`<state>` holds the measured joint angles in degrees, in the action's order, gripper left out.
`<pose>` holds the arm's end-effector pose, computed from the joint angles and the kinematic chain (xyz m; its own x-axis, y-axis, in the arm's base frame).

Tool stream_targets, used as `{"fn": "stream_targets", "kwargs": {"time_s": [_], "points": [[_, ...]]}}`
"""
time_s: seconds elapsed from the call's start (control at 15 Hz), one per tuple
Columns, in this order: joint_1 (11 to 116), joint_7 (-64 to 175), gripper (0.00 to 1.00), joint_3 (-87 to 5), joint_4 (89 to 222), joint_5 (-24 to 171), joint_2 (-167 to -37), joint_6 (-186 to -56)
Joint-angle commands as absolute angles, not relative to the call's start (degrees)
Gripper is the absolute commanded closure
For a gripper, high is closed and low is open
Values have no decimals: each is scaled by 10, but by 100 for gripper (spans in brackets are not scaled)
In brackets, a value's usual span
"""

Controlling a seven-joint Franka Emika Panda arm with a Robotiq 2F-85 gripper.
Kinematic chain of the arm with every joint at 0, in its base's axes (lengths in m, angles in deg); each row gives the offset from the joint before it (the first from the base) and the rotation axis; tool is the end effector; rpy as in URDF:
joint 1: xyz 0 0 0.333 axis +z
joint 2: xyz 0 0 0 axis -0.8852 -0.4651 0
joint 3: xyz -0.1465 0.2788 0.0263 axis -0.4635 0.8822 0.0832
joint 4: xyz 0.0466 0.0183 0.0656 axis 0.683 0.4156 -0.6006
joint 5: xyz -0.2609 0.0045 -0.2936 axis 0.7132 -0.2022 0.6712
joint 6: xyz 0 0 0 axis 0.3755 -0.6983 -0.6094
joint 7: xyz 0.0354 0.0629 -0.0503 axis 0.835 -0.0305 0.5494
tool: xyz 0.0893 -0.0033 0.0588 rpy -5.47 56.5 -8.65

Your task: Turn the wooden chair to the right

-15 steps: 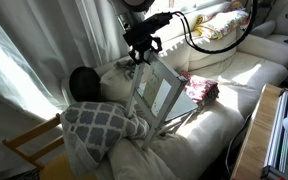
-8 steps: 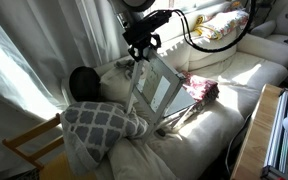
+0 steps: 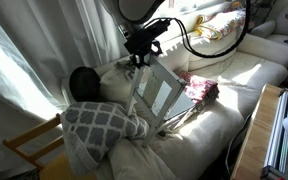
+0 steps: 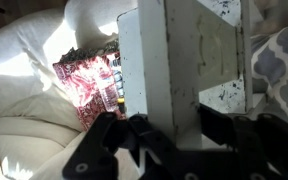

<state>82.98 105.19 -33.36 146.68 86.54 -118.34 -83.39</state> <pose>0.6243 0.2473 0.3264 0.8980 -0.4396 -0.0202 -0.3969 -0.8288 0.3944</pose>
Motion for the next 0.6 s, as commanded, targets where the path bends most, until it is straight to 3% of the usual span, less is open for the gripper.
{"fn": "stream_targets", "kwargs": {"time_s": [0.0, 0.13, 0.2, 0.33, 0.53], "points": [[841, 1049, 95, -337, 1449, 869, -1185, -799], [840, 1046, 89, -335, 1451, 862, -1188, -805], [839, 1046, 53, -333, 1453, 859, -1187, -809], [835, 1044, 46, -330, 1456, 847, -1183, -817], [827, 1045, 24, -326, 1454, 822, -1170, -831]]}}
